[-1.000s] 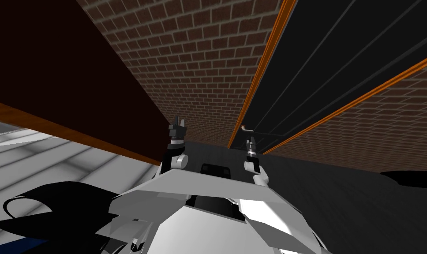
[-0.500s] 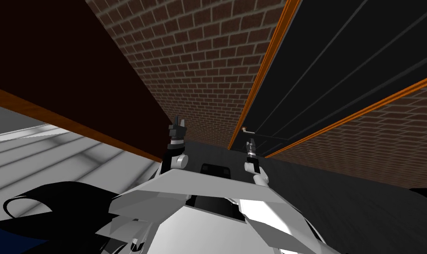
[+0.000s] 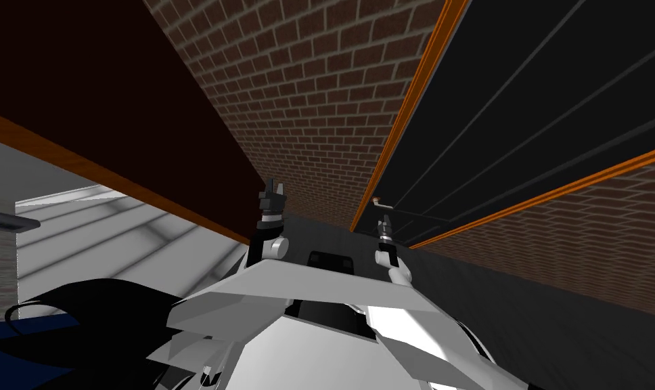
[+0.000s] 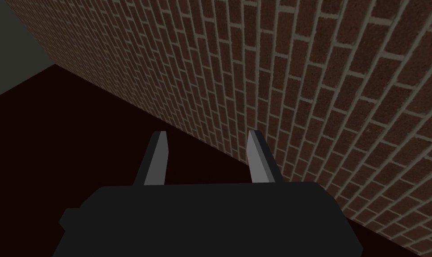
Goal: Pull the door open
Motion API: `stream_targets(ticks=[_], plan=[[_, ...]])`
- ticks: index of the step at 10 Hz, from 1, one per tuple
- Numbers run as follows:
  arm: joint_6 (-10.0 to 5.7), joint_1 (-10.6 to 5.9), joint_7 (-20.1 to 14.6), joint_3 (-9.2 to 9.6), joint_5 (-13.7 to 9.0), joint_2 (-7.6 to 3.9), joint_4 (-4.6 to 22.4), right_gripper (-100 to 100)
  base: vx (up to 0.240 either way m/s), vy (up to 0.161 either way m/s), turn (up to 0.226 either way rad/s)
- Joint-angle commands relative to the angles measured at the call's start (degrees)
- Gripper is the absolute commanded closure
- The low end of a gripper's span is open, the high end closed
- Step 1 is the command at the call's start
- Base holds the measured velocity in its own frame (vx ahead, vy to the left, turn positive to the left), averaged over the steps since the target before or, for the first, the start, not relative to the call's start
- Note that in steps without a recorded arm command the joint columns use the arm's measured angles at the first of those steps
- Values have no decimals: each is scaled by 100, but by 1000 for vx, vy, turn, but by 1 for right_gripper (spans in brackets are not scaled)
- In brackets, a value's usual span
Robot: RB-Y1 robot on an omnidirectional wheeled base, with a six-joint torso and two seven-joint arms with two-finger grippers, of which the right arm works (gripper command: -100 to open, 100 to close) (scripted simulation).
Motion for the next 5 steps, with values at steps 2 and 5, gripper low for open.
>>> stream_targets(ticks=[2, 5], plan=[[-70, -147, -38, -22, -52, -38, 462, -100, 31, -65, 86], [-132, -297, -83, -46, -109, -81, 912, -100, 22, -78, 125]])
